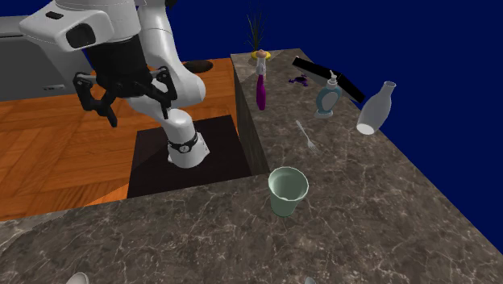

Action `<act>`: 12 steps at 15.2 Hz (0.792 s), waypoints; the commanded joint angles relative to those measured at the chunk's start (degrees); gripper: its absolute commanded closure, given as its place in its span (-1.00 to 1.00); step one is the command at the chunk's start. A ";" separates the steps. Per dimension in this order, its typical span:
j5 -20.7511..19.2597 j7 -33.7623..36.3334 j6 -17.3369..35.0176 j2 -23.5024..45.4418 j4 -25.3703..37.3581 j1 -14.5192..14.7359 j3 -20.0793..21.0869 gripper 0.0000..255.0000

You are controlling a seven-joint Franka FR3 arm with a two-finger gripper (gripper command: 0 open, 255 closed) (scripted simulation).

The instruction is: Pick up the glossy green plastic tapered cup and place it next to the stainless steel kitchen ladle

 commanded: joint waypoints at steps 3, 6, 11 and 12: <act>1.69 1.52 2.86 0.41 -2.46 0.78 1.17 -1.00; 4.22 3.71 7.35 1.55 -5.73 2.06 3.02 -1.00; 8.42 7.04 15.37 4.93 -9.94 4.28 6.39 -1.00; 9.24 7.68 17.04 5.85 -10.59 4.75 7.09 -1.00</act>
